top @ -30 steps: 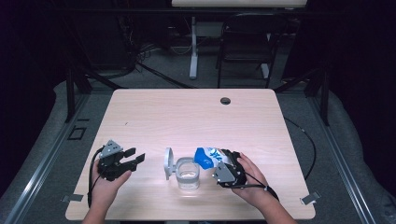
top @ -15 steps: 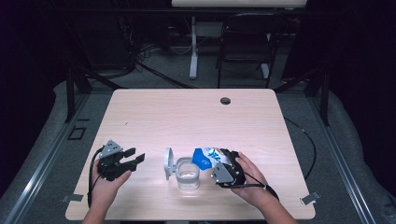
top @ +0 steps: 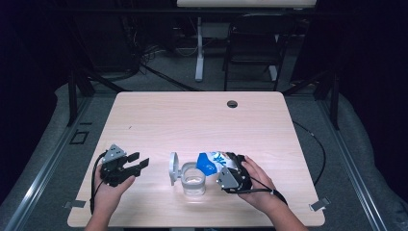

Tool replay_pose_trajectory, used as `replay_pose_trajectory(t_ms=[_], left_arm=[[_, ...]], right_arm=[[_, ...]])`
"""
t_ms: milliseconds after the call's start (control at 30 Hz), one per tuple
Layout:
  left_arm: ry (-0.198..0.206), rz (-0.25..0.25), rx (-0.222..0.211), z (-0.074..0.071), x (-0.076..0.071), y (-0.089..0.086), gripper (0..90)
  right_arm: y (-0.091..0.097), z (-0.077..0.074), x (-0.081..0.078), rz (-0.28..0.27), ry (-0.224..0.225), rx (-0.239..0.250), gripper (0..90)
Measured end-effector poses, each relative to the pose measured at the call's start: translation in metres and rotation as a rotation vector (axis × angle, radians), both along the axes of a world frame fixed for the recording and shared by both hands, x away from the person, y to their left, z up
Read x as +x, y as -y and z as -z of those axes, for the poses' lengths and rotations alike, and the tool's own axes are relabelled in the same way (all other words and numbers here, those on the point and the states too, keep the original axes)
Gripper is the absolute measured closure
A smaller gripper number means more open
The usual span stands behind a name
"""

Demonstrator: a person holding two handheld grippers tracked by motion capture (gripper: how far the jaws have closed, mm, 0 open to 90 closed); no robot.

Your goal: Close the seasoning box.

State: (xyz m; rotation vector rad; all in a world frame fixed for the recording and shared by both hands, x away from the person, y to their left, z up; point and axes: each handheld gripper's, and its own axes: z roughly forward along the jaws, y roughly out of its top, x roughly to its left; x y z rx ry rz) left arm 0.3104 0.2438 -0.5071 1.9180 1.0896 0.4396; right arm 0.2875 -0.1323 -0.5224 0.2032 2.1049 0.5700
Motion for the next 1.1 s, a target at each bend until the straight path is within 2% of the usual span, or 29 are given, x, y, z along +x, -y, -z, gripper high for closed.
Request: replay_pose_trajectory(t_ms=[133,167,333,467,533,667,833,967,1100], left_arm=[[0.004,0.0,-0.002,0.0,0.0001,-0.0004,50.8],[0.004,0.0,-0.002,0.0,0.0001,-0.0004,50.8],[0.004,0.0,-0.001,0.0005,0.0003,-0.0004,50.8],[0.003,-0.002,-0.003,0.0004,0.0001,-0.0006,50.8],[0.003,-0.002,-0.003,0.0002,0.0,-0.0006,50.8],[0.003,-0.002,-0.003,0.0004,0.0001,-0.0005,50.8],[0.004,-0.002,-0.004,0.0002,0.0,-0.0006,50.8],[0.004,-0.002,-0.003,0.0003,0.0001,-0.0006,50.9],[0.002,-0.001,-0.004,0.0007,0.0002,-0.0003,50.8]], right_arm=[[-0.0001,0.0006,0.0004,-0.006,0.012,0.003,48.7],[0.0,-0.0006,-0.0001,-0.001,0.016,-0.022,48.9],[-0.001,0.0011,-0.0005,-0.013,0.029,-0.032,48.9],[-0.0014,-0.0004,-0.0011,-0.008,0.031,-0.068,48.9],[-0.002,0.0012,-0.0008,-0.014,0.036,-0.052,48.9],[-0.0024,0.0004,-0.0013,-0.014,0.041,-0.084,48.9],[-0.0027,0.0014,-0.0013,-0.022,0.057,-0.09,48.9],[-0.003,0.001,-0.0019,-0.028,0.071,-0.128,48.9],[-0.0032,0.0034,-0.0017,-0.037,0.076,-0.133,48.9]])
